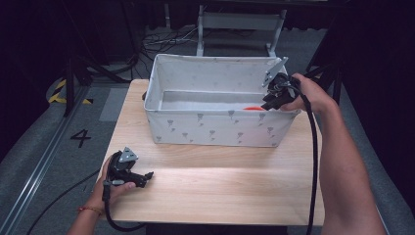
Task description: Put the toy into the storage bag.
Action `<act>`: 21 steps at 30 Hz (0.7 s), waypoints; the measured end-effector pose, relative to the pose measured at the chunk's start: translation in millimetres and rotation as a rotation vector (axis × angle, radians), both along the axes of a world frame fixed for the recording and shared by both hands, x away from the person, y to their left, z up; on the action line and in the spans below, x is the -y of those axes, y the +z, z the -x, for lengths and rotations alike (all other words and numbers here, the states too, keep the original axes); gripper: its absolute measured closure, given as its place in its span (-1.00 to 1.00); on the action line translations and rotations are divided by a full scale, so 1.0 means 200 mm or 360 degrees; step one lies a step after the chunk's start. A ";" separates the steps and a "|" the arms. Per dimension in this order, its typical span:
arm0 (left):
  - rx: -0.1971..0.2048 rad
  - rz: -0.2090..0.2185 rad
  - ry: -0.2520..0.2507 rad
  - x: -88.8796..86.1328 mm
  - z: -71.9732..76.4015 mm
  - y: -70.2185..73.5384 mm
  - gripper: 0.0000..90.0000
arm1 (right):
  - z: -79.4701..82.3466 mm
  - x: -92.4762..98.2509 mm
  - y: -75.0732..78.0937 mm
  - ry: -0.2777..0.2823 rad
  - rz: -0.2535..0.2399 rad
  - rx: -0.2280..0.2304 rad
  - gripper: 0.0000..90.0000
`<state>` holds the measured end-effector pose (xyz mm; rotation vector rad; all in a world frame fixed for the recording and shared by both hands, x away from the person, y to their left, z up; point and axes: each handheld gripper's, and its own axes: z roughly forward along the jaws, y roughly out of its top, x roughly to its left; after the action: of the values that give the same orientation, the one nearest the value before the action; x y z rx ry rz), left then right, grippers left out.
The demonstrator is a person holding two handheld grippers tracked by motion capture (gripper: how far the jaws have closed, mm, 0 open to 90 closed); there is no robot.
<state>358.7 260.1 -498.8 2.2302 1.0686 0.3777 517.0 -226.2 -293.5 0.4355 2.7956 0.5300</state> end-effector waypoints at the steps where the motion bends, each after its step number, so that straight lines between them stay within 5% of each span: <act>1: 0.0001 -0.0001 0.0000 0.00 0.00 0.00 -0.99 | 0.02 0.01 0.01 -0.0033 -0.0049 0.0028 0.34; 13: 0.0001 0.0000 0.0000 0.00 0.00 0.00 -0.99 | 0.15 0.13 0.10 -0.0258 -0.0414 0.0265 -0.34; 21: 0.0001 0.0000 0.0000 0.00 0.00 0.00 -0.99 | 0.23 0.20 0.12 -0.0359 -0.0545 0.0361 -0.41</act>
<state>358.7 260.1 -498.8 2.2301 1.0685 0.3784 470.5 -266.0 -270.4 0.7022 2.4036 0.9432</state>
